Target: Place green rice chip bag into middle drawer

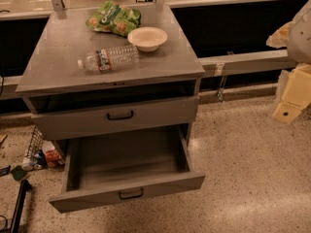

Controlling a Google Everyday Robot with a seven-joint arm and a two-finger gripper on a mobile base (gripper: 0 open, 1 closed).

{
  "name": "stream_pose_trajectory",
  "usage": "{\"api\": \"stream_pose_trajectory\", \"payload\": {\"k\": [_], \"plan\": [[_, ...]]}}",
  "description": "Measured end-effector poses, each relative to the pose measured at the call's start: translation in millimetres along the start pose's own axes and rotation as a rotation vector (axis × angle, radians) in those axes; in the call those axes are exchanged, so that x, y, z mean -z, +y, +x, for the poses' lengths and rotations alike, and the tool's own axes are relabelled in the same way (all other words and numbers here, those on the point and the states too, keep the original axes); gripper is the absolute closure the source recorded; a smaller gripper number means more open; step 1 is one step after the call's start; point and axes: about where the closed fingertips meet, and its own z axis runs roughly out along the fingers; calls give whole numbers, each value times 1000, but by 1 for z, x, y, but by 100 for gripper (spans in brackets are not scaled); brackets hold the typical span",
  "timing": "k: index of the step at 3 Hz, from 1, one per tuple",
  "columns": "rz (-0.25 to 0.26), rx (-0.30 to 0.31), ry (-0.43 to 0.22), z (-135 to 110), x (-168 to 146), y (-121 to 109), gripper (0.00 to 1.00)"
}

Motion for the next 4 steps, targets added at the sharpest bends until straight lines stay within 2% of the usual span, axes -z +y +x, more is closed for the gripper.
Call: {"api": "stream_pose_trajectory", "payload": {"k": [1, 2, 3, 4], "plan": [[7, 0, -1, -1, 0, -2, 0], [12, -51, -84, -20, -14, -31, 0], [-6, -126, -173, -55, -50, -82, 0], [-9, -194, -290, -90, -81, -133, 0]]}}
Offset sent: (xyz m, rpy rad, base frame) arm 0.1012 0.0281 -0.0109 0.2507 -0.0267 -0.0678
